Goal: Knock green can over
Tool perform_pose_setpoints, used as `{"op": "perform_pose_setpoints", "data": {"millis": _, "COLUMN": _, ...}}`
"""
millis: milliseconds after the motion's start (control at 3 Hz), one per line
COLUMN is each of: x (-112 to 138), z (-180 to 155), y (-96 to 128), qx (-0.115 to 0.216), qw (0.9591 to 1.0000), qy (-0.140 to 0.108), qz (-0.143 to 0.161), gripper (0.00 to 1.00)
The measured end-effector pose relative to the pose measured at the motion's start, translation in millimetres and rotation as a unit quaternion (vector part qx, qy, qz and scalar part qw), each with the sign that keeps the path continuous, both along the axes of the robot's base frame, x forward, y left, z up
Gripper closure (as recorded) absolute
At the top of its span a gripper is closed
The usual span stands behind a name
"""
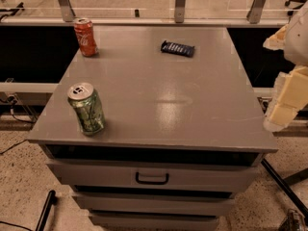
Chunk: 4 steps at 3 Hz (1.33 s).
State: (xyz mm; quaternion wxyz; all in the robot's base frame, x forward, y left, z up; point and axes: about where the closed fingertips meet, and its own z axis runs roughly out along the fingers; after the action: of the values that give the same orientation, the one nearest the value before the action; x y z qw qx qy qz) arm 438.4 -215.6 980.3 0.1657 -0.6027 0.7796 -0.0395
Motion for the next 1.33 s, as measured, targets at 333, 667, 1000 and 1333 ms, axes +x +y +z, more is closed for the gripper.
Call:
{"op": "perform_pose_setpoints", "data": {"millis": 333, "x": 0.0, "z": 0.0, "y": 0.0, "qx": 0.000, "qw": 1.0000, "qy": 0.000, "qz": 0.000, "gripper": 0.00}}
{"op": "perform_pose_setpoints", "data": {"millis": 667, "x": 23.7, "z": -9.5, "y": 37.4, "qx": 0.048, "qw": 0.9980, "qy": -0.027, "qz": 0.032, "gripper": 0.00}}
{"op": "perform_pose_setpoints", "data": {"millis": 1000, "x": 62.2, "z": -17.0, "y": 100.1, "qx": 0.116, "qw": 0.9879, "qy": -0.058, "qz": 0.085, "gripper": 0.00}}
{"op": "perform_pose_setpoints", "data": {"millis": 1333, "x": 95.8, "z": -17.6, "y": 160.1, "qx": 0.181, "qw": 0.9715, "qy": -0.075, "qz": 0.134, "gripper": 0.00}}
